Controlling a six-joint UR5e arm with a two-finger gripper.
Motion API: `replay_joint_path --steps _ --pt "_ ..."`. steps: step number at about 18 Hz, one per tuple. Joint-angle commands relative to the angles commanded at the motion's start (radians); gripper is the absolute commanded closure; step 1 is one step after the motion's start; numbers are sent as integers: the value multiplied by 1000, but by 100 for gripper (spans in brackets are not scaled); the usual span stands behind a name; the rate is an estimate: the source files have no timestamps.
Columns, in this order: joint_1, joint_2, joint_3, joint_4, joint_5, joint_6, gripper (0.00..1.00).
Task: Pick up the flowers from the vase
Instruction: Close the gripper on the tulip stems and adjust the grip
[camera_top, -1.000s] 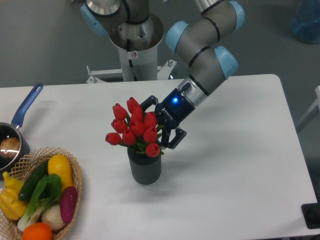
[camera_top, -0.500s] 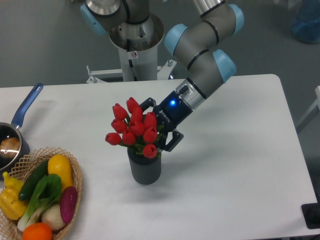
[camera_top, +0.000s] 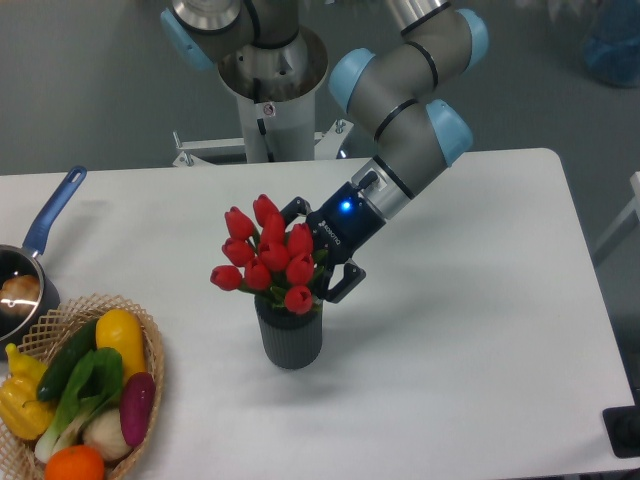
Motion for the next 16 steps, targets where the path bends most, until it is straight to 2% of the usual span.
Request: replay_joint_path --steps 1,3,13,16 --pt "0 0 0 -2 0 0 34" --pt "0 0 0 -2 0 0 39" --pt "3 0 0 -2 2 0 40" --pt "3 0 0 -3 0 0 44"
